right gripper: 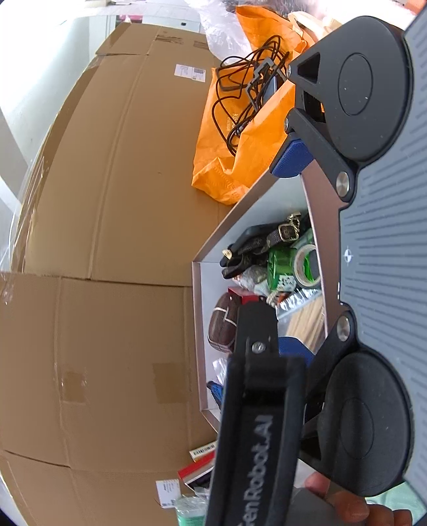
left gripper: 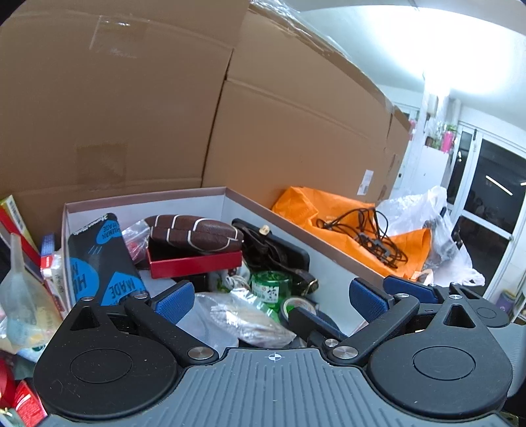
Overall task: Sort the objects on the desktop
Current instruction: 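Open both tools over the cardboard box to drop bead bag and tape roll, then move both tools back from the box to the cluttered pile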
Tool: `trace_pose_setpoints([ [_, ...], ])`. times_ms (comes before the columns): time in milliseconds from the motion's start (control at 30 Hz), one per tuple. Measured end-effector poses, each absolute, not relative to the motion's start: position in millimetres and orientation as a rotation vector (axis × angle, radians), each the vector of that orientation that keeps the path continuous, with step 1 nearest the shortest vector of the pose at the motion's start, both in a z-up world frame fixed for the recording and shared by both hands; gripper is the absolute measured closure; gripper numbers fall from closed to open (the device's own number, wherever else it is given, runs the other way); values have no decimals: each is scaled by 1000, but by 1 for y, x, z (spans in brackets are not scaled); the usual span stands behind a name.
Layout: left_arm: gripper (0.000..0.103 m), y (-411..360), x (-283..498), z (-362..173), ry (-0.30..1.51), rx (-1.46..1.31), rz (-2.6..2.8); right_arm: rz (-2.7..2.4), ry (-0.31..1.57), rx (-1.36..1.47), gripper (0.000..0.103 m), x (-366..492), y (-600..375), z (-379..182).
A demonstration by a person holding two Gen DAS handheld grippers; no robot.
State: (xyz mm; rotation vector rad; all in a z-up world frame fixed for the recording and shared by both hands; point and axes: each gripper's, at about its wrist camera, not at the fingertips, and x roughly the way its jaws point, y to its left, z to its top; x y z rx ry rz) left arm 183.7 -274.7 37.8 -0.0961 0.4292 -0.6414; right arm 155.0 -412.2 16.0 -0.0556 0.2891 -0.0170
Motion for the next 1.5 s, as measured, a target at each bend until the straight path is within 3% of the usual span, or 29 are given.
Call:
trace_pose_setpoints([
  [667,0,-248,131,54,441,-26,-660,-21,309,-115,0,105,-372,33],
  [1033,0,-172,78,35,454,-126,-547,123,310,-121,0,66,-318,24],
  [1500,0,-67,40,-19,566,-280,-381,426,459,-125,0,44,-226,-20],
])
